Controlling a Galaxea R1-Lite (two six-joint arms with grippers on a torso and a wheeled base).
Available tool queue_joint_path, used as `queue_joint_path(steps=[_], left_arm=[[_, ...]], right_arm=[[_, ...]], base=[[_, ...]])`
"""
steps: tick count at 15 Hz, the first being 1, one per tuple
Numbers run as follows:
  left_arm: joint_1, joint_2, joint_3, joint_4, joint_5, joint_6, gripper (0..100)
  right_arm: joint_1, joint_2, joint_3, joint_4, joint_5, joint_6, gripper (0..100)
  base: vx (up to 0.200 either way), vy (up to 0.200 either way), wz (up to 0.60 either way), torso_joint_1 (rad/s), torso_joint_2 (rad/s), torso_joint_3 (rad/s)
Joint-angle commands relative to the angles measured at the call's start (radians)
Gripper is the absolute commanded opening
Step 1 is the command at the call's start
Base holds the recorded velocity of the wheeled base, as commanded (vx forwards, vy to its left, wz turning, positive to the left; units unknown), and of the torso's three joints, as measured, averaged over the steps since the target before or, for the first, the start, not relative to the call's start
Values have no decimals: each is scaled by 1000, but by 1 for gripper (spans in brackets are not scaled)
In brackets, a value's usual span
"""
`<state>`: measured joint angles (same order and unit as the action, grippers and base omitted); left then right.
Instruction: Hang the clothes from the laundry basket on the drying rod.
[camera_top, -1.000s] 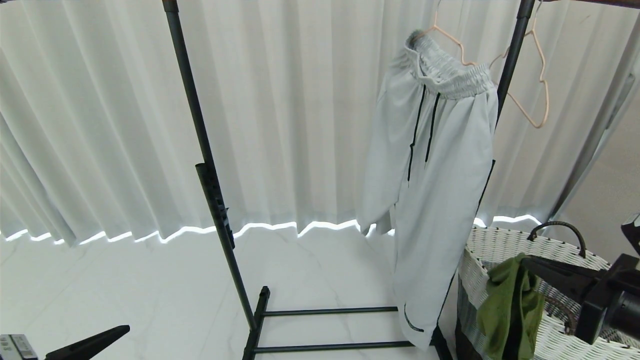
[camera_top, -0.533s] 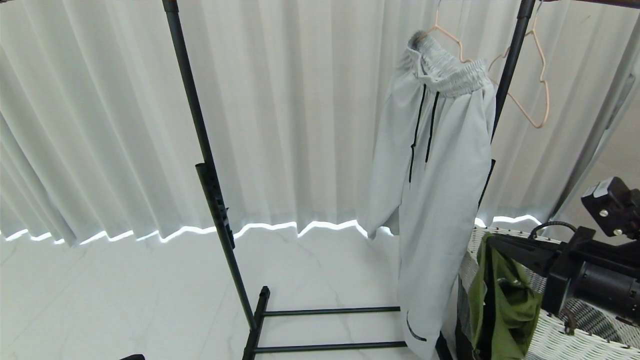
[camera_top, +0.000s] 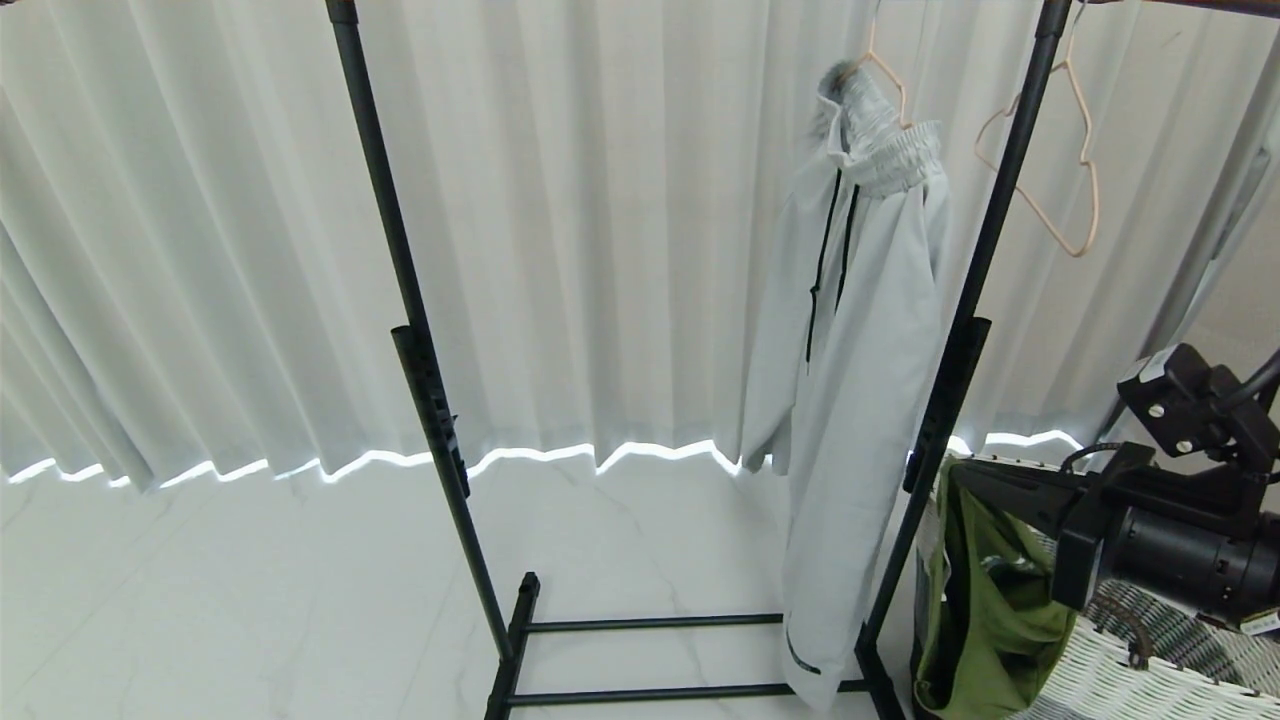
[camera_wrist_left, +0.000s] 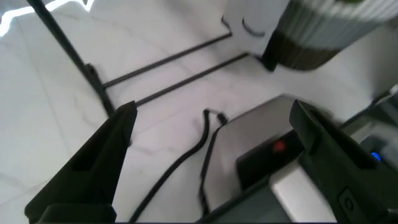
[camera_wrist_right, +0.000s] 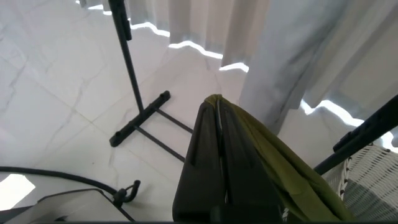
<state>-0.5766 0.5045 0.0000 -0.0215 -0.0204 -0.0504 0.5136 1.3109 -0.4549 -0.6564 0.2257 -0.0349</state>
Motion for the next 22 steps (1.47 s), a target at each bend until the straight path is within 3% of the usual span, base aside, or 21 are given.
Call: queue_joint_path(steps=[1, 3, 5, 9, 10, 11, 12, 15, 19, 22], left_arm=[[-11, -50, 0, 6, 33, 7, 100], [-16, -43, -37, 5, 42, 9, 100], [-43, 22, -163, 5, 42, 9, 100], [-88, 269, -339, 2, 42, 11, 100], [-83, 425, -420, -21, 43, 18, 100], [-80, 485, -449, -35, 43, 15, 100], [-81, 597, -491, -84, 43, 17, 100], [-151, 749, -499, -276, 43, 26, 100], [-276, 896, -525, -371, 43, 27, 100], [-339, 1065, -532, -546, 45, 27, 100]], right_arm=[[0, 10, -1, 0, 0, 0, 0], [2, 15, 1, 0, 1, 0, 0], [2, 19, 1, 0, 0, 0, 0], [3, 21, -2, 0, 0, 0, 0], [19, 16, -2, -2, -2, 1, 0], [31, 13, -2, -2, -2, 9, 0], [57, 2, -2, -3, -2, 16, 0], [108, -10, -13, -54, -2, 38, 0], [146, -7, -18, -58, -2, 46, 0], [174, -10, -18, -88, -2, 72, 0]], base=[[0, 0, 0, 0, 0, 0], [0, 0, 0, 0, 0, 0], [0, 0, 0, 0, 0, 0], [0, 0, 0, 0, 0, 0], [0, 0, 0, 0, 0, 0], [0, 0, 0, 0, 0, 0], [0, 0, 0, 0, 0, 0], [0, 0, 0, 0, 0, 0], [0, 0, 0, 0, 0, 0], [0, 0, 0, 0, 0, 0]])
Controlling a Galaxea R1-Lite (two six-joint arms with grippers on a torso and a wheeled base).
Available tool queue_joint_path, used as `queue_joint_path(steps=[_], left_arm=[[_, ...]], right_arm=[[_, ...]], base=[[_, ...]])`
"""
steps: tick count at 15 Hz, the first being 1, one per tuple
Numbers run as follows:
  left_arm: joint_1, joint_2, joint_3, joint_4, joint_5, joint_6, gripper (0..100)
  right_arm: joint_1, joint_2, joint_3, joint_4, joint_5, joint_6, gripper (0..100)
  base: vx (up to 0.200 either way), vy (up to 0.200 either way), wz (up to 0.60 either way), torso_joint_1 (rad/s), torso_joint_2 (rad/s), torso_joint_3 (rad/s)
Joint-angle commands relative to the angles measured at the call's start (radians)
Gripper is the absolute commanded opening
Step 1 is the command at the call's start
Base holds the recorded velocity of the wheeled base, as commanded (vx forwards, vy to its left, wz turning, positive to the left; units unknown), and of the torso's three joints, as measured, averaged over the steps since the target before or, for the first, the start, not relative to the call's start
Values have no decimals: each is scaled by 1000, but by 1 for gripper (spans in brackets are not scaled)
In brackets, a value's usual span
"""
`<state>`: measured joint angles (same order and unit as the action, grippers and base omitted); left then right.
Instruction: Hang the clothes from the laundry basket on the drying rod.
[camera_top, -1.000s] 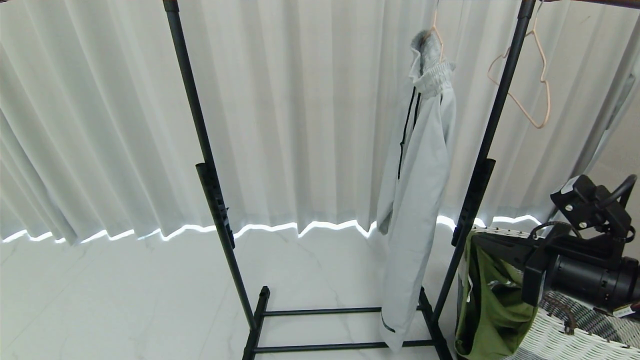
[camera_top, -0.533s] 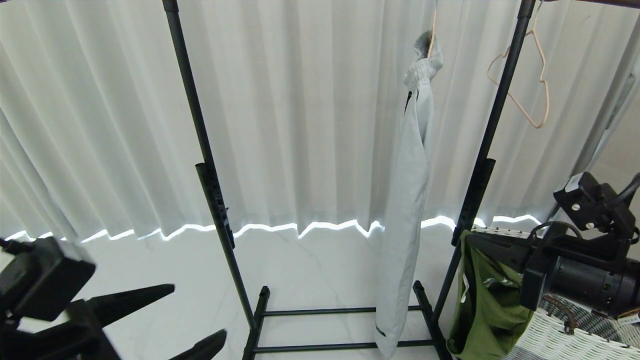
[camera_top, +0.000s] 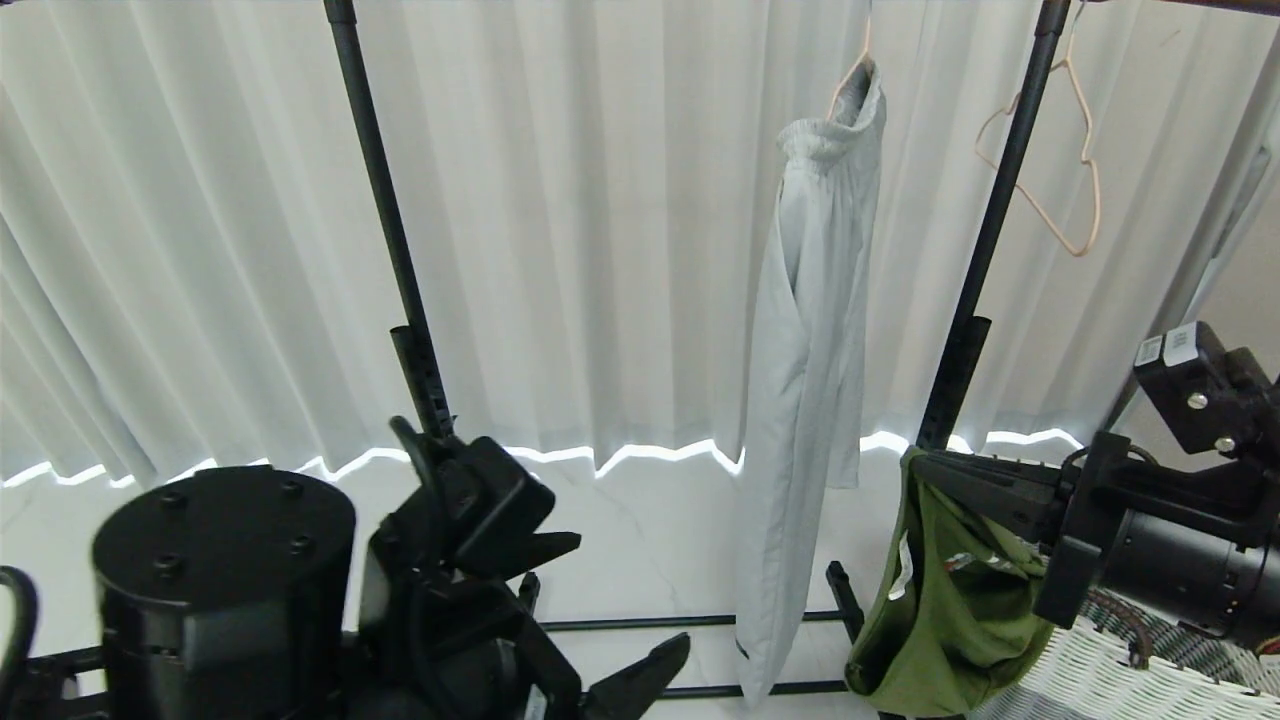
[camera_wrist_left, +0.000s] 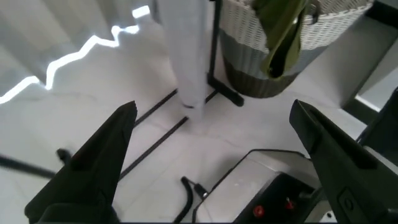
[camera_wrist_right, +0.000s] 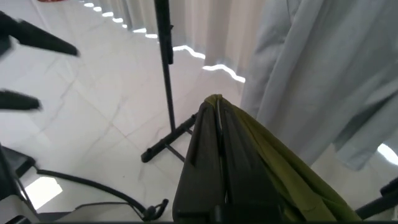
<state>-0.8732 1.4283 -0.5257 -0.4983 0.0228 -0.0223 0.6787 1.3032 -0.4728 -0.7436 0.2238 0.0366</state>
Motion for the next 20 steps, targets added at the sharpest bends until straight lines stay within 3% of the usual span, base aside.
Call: queue_joint_path(steps=[1, 3, 6, 11, 15, 20], left_arm=[[-55, 196, -7, -143, 2, -1, 100], [-86, 297, -7, -278, 2, 1, 100], [-115, 405, -25, -404, 2, 4, 100], [-128, 532, -143, -422, 2, 78, 100], [-119, 661, -284, -424, 5, 76, 100], [-46, 770, -393, -424, 5, 70, 100]], right_arm=[[8, 1, 0, -5, 0, 3, 0], [13, 4, 0, -5, 0, 5, 0], [21, 4, 2, -5, 0, 14, 0], [48, 2, 2, -5, 0, 36, 0], [53, -15, 8, -5, 0, 37, 0], [55, -33, 10, -5, 2, 39, 0]], base=[[0, 0, 0, 0, 0, 0], [0, 0, 0, 0, 0, 0], [0, 0, 0, 0, 0, 0], [0, 0, 0, 0, 0, 0], [0, 0, 0, 0, 0, 0], [0, 0, 0, 0, 0, 0]])
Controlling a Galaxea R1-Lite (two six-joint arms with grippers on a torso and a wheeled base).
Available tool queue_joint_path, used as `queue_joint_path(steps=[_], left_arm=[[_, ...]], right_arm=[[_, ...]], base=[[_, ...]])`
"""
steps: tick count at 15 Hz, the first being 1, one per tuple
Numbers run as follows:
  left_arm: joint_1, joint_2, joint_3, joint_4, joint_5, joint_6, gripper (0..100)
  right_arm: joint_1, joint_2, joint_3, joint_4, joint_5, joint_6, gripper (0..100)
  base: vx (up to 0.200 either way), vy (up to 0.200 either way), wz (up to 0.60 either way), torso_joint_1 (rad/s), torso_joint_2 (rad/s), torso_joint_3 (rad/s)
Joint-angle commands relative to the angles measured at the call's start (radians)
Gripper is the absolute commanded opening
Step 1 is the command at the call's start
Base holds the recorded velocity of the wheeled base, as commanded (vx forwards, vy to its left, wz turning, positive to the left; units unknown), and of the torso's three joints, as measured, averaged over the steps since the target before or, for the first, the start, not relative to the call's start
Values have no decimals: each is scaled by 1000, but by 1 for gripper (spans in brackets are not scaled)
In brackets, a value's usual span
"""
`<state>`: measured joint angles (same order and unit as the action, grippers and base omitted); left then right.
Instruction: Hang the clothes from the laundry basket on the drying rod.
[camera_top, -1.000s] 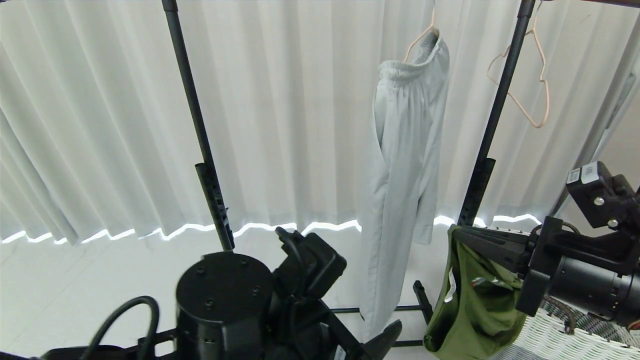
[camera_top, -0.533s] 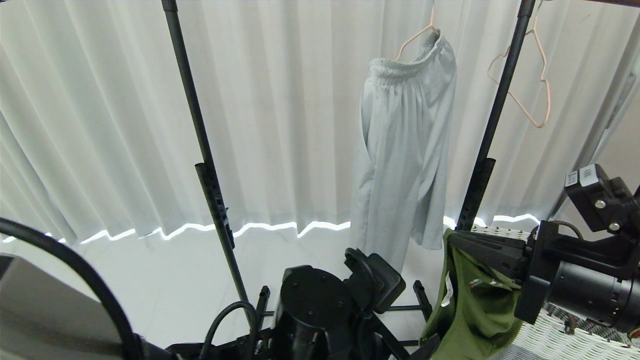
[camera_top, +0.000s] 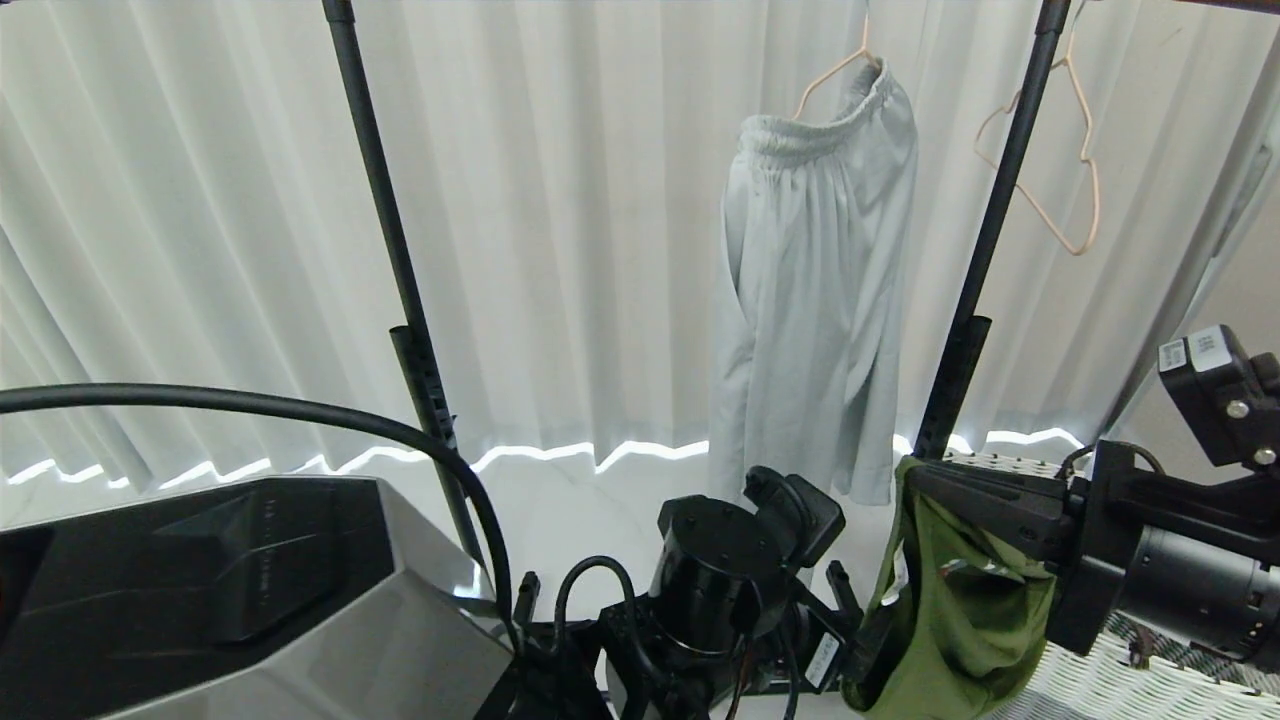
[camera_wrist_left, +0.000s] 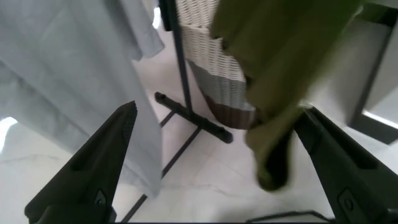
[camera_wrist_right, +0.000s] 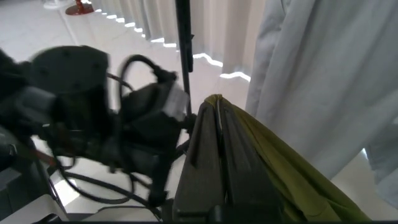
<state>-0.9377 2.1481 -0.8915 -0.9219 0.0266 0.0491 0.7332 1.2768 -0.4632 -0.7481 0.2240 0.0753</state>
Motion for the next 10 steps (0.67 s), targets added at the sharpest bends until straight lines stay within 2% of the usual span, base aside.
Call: queue_joint_path(steps=[1, 3, 5, 10], left_arm=[[23, 73, -34, 0, -1, -3, 100], [23, 108, -34, -32, 3, -3, 100], [23, 141, -6, -127, 6, 6, 100], [22, 138, 85, -153, 6, 8, 100]], right_arm=[[0, -7, 0, 0, 0, 0, 0], [0, -8, 0, 0, 0, 3, 0], [0, -8, -2, 0, 0, 11, 0], [0, -8, -3, 0, 0, 14, 0]], base=[[0, 0, 0, 0, 0, 0], [0, 0, 0, 0, 0, 0], [0, 0, 0, 0, 0, 0], [0, 0, 0, 0, 0, 0]])
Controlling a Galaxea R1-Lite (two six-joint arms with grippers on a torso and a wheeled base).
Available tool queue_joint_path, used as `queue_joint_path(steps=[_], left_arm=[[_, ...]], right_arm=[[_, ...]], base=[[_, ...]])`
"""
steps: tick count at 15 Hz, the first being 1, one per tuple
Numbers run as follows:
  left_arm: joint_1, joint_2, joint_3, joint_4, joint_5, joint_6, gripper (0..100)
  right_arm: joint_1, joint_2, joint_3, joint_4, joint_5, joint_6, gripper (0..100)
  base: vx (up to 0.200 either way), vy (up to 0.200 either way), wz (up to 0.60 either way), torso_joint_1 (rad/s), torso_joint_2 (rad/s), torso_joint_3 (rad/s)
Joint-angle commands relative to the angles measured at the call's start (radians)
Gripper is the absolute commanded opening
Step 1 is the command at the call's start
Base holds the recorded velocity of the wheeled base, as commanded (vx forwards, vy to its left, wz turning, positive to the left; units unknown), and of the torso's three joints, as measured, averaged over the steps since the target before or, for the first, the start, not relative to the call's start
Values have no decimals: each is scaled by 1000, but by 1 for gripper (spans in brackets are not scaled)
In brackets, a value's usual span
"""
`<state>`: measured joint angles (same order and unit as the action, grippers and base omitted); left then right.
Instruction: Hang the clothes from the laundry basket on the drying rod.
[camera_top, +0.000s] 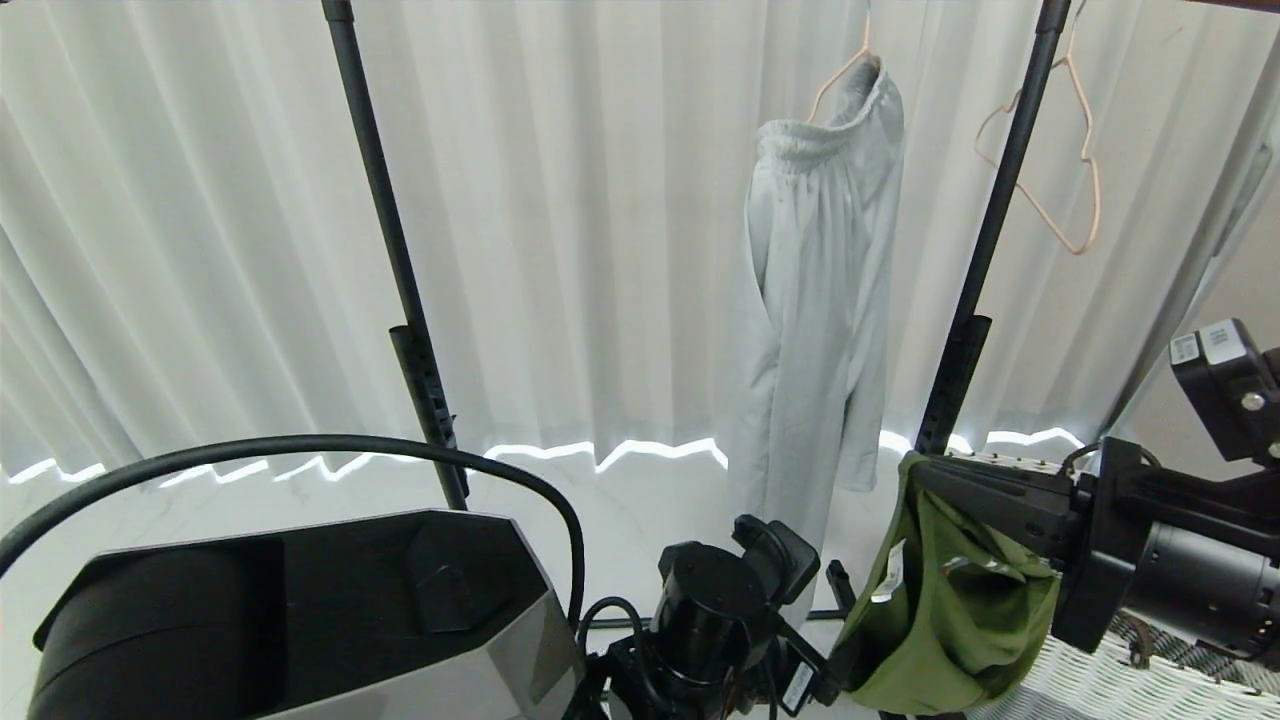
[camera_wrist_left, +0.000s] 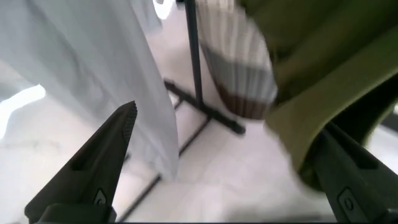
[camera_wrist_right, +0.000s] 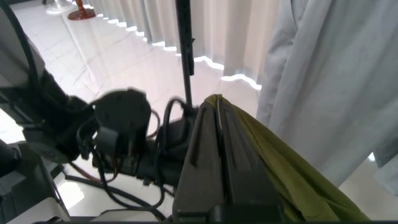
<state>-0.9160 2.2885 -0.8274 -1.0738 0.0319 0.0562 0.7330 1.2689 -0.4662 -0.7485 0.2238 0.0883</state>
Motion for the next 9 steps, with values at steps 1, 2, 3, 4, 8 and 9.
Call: queue_joint_path(steps=[1, 2, 3, 4, 8, 9], left_arm=[[0, -1, 28, -23, 0, 1, 100], [2, -1, 31, -31, 0, 1, 100], [0, 0, 39, -35, 0, 1, 100], [0, 0, 44, -35, 0, 1, 100], [2, -1, 68, -63, 0, 1, 0], [2, -1, 94, -81, 0, 2, 0]], right_arm=[[0, 0, 0, 0, 2, 2, 0], [0, 0, 0, 0, 0, 1, 0], [-1, 0, 0, 0, 0, 2, 0], [-1, 0, 0, 0, 0, 2, 0], [-1, 0, -2, 0, 0, 1, 0], [-1, 0, -2, 0, 0, 2, 0]], base=[[0, 0, 0, 0, 0, 0], [0, 0, 0, 0, 0, 0], [0, 0, 0, 0, 0, 0], [0, 0, 0, 0, 0, 0], [0, 0, 0, 0, 0, 0], [0, 0, 0, 0, 0, 0]])
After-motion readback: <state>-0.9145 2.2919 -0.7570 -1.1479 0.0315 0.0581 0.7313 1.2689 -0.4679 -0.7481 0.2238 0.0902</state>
